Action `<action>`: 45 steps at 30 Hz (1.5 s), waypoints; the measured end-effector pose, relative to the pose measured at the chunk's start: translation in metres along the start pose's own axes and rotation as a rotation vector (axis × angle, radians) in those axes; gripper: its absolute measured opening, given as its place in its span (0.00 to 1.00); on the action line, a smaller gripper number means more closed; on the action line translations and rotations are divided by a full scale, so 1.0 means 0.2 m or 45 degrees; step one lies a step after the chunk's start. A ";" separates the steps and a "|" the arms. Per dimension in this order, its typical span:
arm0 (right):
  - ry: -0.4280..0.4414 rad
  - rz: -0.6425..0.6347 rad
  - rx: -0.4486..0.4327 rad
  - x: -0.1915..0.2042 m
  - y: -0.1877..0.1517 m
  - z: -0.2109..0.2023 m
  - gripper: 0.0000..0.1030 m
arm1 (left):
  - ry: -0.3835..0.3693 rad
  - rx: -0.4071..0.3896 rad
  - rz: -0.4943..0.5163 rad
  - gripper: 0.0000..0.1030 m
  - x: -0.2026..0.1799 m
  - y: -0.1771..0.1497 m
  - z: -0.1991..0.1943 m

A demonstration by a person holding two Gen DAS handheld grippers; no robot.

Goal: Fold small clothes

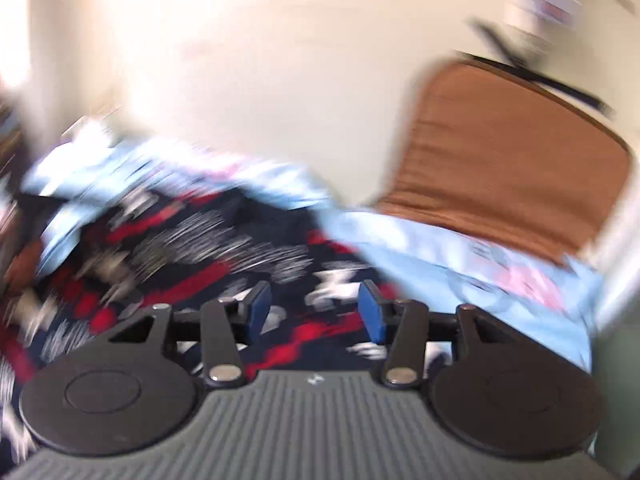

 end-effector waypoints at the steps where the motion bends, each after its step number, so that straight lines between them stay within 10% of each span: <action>1: -0.051 0.121 0.013 -0.08 0.01 0.03 0.50 | -0.004 0.000 -0.002 0.32 0.00 0.00 0.00; 5: -0.023 0.314 0.097 -0.20 -0.06 0.13 0.51 | -0.014 0.006 -0.008 0.32 0.00 0.00 -0.01; 16: 0.047 -0.320 0.240 0.17 -0.17 0.41 0.50 | 0.019 0.014 0.048 0.19 -0.03 -0.01 0.00; 18: 0.066 -0.371 0.246 0.18 -0.20 0.45 0.42 | 0.028 0.016 0.055 0.09 -0.03 -0.01 0.00; 20: 0.137 -0.370 0.277 0.20 -0.19 0.44 0.03 | 0.032 0.019 0.044 0.04 -0.02 0.00 0.00; 31: -0.171 -0.391 -0.053 0.15 0.12 0.39 0.03 | 0.072 -0.060 -0.021 0.03 0.03 0.03 -0.04; 34: 0.033 -0.211 0.059 0.09 0.12 0.48 0.09 | 0.027 -0.013 -0.021 0.05 0.03 0.02 -0.01; 39: 0.298 -0.154 0.200 0.12 0.03 0.57 0.56 | -0.038 -0.019 0.031 0.30 -0.02 0.00 -0.04; 43: 0.360 -0.156 0.305 0.14 -0.05 0.58 0.56 | -0.048 0.006 0.072 0.23 -0.05 -0.01 -0.02; 45: 0.342 -0.212 0.330 0.17 -0.10 0.56 0.35 | -0.044 0.016 0.085 0.03 -0.06 -0.02 -0.01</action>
Point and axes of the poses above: each gripper's, at about its wrist camera, not at the fingertips, and z roughly the way its jaws point, x to its left, y to its top, the point moved 1 cm from there along z, roughly the way its jaws point
